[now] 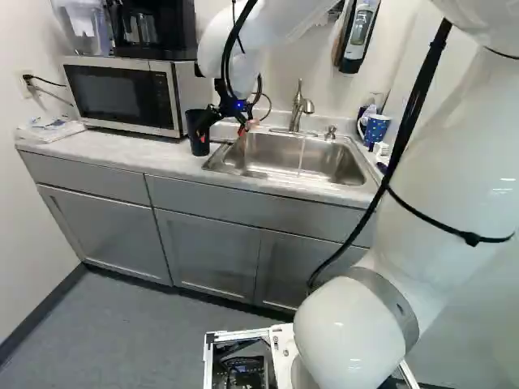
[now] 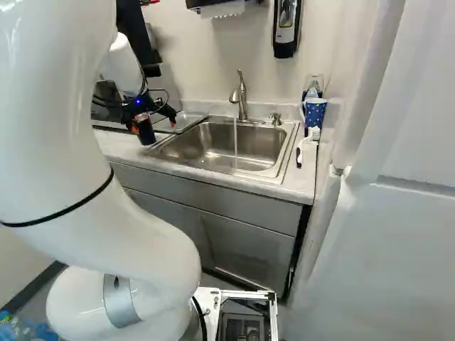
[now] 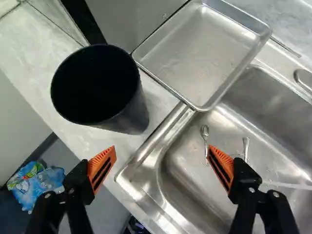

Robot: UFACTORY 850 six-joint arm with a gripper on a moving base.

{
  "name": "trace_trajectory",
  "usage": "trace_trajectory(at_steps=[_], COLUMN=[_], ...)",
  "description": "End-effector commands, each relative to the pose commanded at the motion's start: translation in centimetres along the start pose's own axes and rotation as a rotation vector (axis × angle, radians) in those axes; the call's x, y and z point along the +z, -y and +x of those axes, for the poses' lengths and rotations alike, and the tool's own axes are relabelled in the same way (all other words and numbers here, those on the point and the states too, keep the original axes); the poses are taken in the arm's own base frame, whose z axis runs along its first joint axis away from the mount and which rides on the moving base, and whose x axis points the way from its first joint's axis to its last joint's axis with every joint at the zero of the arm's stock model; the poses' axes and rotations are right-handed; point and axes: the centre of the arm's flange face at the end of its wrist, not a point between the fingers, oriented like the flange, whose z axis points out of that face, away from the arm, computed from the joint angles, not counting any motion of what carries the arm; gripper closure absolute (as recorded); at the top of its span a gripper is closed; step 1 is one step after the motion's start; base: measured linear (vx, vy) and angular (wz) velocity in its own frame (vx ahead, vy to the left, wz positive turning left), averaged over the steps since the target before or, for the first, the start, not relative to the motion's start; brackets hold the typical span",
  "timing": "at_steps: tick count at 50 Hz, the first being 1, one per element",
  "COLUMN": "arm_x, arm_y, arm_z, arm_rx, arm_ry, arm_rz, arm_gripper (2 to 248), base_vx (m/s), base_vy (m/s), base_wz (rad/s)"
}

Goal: Rinse the cup and place it in the tray

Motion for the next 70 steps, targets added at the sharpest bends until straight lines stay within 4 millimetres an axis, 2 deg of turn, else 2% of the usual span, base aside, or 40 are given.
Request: trace_trajectory(at_steps=[20,42,70], arm_x=[3.0,5.9,7.8], arm_y=[1.8,2.6,4.2], arm_z=[1.0,1.5,-0.1], arm_rx=[-0.027,-0.037,-0.058], arm_ry=[-0.056,-0.128,-0.194], arm_rz=[0.02,0.029,0.049], arm_gripper=[3,3,3], base_vx=[0.0,0.0,0.0], base_vy=[0.0,0.0,0.0], base_wz=[0.0,0.0,0.0])
